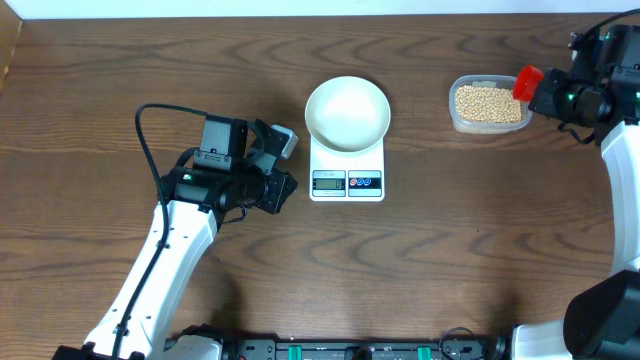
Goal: Scoop item into bowl and weigh 50g on scale
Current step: 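Lower the red scoop into the soybean tub with the right gripper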
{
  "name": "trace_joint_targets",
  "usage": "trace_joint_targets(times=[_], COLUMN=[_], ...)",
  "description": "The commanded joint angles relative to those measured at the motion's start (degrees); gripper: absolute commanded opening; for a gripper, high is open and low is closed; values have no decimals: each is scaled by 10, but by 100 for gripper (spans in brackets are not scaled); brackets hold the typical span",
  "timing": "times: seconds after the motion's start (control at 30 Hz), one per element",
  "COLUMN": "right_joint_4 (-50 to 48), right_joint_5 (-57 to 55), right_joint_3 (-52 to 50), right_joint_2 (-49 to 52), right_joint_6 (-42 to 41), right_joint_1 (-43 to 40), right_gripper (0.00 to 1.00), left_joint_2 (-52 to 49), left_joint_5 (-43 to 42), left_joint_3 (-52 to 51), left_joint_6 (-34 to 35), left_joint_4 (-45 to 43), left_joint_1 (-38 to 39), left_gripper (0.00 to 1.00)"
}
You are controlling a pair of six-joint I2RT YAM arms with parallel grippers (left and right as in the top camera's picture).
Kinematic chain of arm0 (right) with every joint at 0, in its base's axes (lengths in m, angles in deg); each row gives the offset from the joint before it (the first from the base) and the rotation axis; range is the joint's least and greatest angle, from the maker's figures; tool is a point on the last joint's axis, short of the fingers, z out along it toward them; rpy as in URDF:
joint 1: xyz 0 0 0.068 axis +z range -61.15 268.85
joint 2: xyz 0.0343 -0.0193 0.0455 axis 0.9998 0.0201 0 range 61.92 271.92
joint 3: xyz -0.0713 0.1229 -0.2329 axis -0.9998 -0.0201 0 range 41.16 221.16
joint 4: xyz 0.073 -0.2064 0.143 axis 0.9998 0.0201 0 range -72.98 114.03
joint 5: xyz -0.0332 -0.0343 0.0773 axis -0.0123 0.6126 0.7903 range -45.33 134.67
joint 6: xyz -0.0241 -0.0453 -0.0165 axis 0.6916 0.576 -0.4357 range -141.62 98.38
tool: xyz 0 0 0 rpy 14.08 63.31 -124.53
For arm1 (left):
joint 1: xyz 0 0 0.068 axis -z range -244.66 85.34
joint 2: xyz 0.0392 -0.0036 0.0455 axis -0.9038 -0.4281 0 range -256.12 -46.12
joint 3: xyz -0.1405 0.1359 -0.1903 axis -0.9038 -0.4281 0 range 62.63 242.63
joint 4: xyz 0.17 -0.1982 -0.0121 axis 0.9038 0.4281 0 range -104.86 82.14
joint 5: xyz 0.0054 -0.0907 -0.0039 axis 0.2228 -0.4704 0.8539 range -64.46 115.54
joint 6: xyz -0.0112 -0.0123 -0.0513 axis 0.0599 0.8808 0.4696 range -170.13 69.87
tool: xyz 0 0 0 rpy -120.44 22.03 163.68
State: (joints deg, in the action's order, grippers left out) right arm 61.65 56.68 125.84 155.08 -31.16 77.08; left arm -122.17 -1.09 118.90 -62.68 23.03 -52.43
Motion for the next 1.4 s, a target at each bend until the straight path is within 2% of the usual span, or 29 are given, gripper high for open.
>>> trace_joint_targets(times=[0.0, 1.03, 1.07, 1.1, 1.13, 1.37], right_joint_4=[1, 26, 26, 26, 28, 33], right_joint_5=[4, 4, 4, 4, 4, 17], right_joint_3=[8, 8, 8, 8, 8, 8], right_joint_2=[-6, -6, -6, -6, -6, -6], right_joint_6=[11, 26, 26, 26, 26, 26], right_joint_1=[2, 2, 2, 2, 2, 2], right_gripper=[1, 1, 1, 1, 1, 1], left_joint_2=[5, 5, 5, 5, 5, 5], left_joint_5=[7, 3, 3, 3, 3, 3], left_joint_3=[11, 11, 11, 11, 11, 11], left_joint_6=[-33, -33, -33, -33, -33, -31], left_joint_4=[0, -2, -2, -2, -2, -2], left_joint_1=[1, 1, 1, 1, 1, 1], left_gripper=[29, 28, 42, 75, 98, 98])
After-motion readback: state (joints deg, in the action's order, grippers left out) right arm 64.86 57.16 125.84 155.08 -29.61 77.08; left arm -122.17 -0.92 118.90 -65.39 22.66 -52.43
